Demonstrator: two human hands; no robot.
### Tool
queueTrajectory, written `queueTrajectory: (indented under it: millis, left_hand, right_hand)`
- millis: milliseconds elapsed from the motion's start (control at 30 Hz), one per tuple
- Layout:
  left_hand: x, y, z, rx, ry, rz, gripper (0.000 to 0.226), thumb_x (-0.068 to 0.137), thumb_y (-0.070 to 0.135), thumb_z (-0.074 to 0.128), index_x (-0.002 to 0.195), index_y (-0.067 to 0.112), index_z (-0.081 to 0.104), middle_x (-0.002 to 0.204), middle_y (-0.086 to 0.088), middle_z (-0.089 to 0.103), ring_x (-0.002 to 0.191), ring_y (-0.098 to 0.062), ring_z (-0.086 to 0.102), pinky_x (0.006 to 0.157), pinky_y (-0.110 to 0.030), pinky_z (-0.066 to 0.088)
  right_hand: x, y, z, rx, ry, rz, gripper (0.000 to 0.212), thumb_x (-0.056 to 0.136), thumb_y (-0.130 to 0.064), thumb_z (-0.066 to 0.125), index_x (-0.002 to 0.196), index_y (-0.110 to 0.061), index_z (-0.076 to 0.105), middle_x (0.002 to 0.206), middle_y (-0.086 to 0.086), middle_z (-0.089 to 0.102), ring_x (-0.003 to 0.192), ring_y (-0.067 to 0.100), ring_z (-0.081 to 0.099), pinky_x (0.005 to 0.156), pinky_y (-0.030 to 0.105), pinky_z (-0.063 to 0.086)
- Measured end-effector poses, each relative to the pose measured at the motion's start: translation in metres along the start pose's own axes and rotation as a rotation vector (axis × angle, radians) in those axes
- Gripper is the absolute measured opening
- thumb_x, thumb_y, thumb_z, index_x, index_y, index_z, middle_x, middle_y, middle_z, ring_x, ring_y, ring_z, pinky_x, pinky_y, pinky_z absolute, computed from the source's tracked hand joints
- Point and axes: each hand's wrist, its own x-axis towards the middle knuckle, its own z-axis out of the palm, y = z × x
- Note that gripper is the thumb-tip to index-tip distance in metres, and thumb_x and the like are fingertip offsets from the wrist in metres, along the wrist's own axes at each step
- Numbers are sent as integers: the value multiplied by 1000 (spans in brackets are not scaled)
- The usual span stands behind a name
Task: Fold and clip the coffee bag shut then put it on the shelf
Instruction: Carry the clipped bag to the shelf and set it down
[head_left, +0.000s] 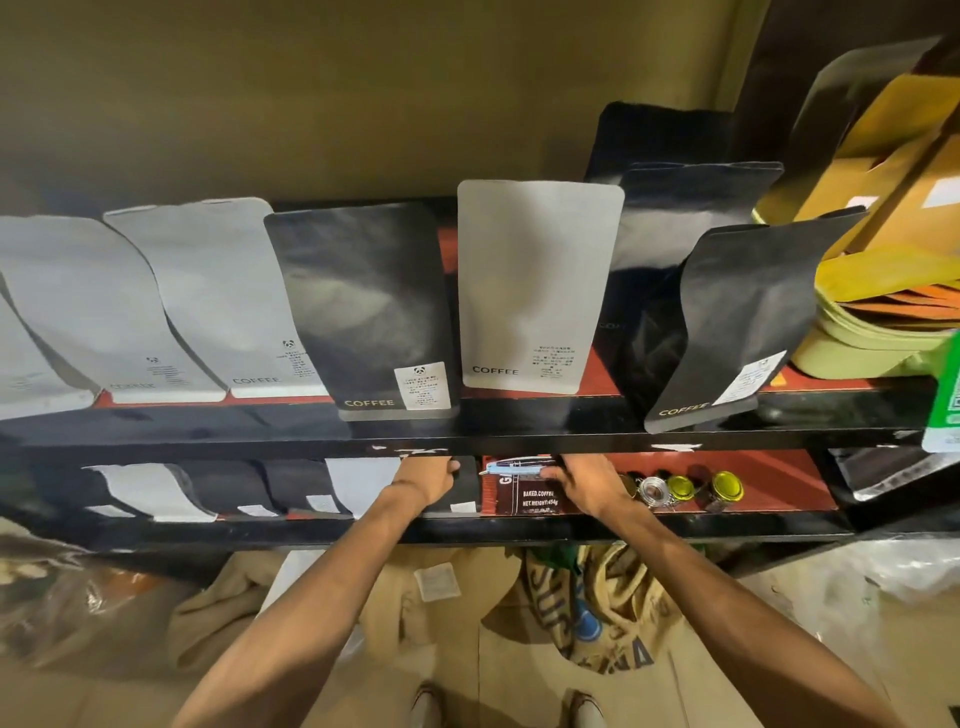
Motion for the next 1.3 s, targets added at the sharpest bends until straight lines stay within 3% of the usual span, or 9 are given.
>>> queueTrajectory:
  millis: [367,700,967,1300]
  left_hand:
    - [2,-4,3,-25,-23,-12,38,103,33,39,118,8,63,121,-15,66,111,-30,62,94,-31,46]
    - [7,-6,8,-52,-24,-20,33,102,32,42,116,11,63,118,-14,66,108,-29,64,83,-25,44]
    - [8,-9,7,-36,-51,10,33,103,32,41,119,12,62,119,-13,67,109,-28,64,90,-29,48]
    - [7,-8,10,-22,-36,46,34,104,31,38,121,13,61,118,-13,68,108,-28,64,87,-26,46]
  right_hand:
    - [11,0,12,60,-6,97,27,96,-33,59,114,-13,64,120,10,69,111,25,64,96,35,50]
    - [4,-6,17,135,26,48,29,95,-33,62,117,-14,62,118,10,71,109,26,66,94,37,51]
    - [2,-7,18,169,72,86,32,94,-33,63,117,-11,62,117,13,71,109,30,66,93,39,52]
    - [2,-11,18,210,16,84,37,96,-35,60,124,-11,58,125,13,66,116,28,62,99,41,51]
